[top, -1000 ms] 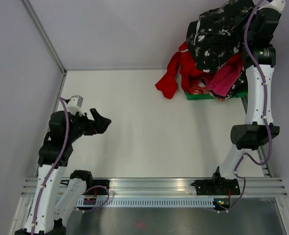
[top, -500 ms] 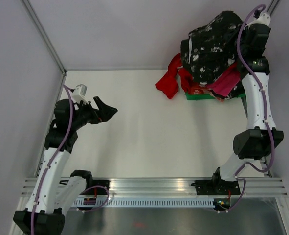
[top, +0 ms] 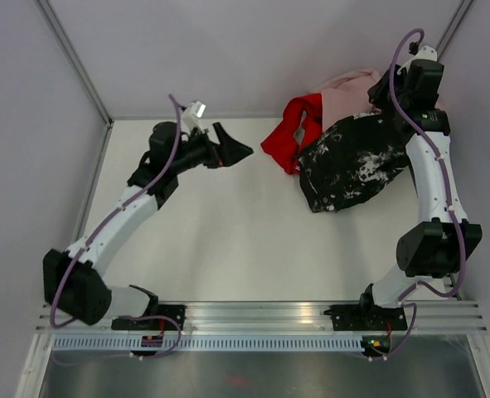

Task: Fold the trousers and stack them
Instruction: Move the trousers to the center of the board

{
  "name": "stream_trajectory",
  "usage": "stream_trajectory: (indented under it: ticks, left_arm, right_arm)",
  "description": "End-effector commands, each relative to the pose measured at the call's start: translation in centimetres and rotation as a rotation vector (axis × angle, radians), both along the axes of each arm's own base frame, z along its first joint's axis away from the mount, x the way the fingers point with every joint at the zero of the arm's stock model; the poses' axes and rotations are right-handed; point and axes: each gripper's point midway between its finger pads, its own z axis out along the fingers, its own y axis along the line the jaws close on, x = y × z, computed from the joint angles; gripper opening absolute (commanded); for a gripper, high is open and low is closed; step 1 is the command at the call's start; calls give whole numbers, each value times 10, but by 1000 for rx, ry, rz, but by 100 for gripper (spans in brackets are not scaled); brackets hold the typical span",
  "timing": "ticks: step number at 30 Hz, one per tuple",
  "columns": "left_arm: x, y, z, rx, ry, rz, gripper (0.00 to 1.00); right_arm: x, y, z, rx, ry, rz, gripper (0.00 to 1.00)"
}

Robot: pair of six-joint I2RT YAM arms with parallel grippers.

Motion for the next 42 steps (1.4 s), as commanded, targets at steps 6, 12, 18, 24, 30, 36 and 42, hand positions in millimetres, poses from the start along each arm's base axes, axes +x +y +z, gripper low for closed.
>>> stream_trajectory:
  ticks: [6,12,18,24,30,36,42]
  left_arm:
    - [49,-148,-5,25,-69,-117,100]
    - [103,-206,-54,67,-47,-102,100]
    - [130,-227,-113,110,-14,-108,100]
    - [145,-221,-150,186,-30,-47,100]
    - [120,-249,-156,59,6,-233,89]
    - [112,-239,-112,19,-74,-219,12]
    - [103,-234,-34,-11,-217,-241,2]
  right_arm:
    - [-63,-9,-15,-58,105,-55,55]
    - [-120,-5,-55,-48,194,-63,75]
    - [-158,-7,-65,-46,215,-94,75]
    - [-169,-1,-76,-17,221,-84,75]
    - [-173,-1,-79,-10,236,-90,75]
    - [-182,-8,-77,-21,243,-134,75]
    - [-192,-16,-66,-13,203,-197,74]
